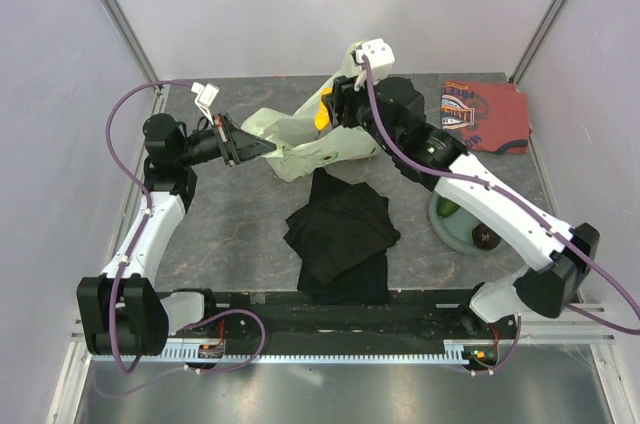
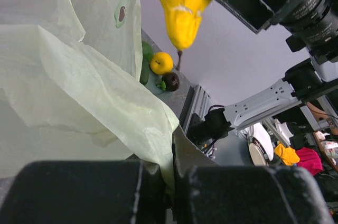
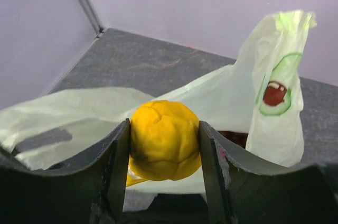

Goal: Place the fruits into the plastic bag

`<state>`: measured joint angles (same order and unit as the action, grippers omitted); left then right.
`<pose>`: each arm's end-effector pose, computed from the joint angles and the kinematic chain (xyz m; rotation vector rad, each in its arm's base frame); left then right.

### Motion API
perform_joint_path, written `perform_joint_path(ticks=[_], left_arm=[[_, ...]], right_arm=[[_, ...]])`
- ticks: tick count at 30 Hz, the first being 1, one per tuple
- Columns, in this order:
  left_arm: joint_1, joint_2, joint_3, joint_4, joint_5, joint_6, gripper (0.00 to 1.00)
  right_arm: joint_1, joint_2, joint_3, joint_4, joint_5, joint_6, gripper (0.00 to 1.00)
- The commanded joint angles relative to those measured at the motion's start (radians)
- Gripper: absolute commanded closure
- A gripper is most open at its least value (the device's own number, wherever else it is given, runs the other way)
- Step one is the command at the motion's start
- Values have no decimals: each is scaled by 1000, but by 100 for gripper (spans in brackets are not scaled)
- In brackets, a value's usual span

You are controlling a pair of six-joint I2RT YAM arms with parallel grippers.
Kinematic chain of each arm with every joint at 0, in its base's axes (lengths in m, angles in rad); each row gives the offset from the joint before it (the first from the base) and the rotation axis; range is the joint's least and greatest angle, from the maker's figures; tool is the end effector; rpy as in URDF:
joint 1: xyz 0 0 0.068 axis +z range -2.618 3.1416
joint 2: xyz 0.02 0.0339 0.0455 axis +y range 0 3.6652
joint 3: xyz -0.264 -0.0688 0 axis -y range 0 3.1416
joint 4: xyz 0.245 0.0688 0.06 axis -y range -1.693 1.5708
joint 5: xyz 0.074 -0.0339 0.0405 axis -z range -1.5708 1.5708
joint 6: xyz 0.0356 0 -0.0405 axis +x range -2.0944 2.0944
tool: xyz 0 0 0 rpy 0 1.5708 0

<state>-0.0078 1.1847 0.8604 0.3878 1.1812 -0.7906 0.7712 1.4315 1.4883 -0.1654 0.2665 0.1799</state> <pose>0.2590 -0.0350 0.3424 0.3992 1.7131 -1.4769 0.2448 0.2249 0.4370 -0.2976 1.6732 0.4918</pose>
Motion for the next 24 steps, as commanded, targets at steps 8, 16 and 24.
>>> perform_joint_path(ticks=[8, 16, 24], left_arm=[[0, -5, 17, -18, 5, 62, 98], [0, 0, 17, -23, 5, 65, 99], [0, -4, 17, -23, 5, 63, 98]], right_arm=[[-3, 248, 220, -45, 194, -89, 100], [-1, 300, 224, -152, 192, -31, 100], [-6, 386, 227, -230, 217, -5, 100]])
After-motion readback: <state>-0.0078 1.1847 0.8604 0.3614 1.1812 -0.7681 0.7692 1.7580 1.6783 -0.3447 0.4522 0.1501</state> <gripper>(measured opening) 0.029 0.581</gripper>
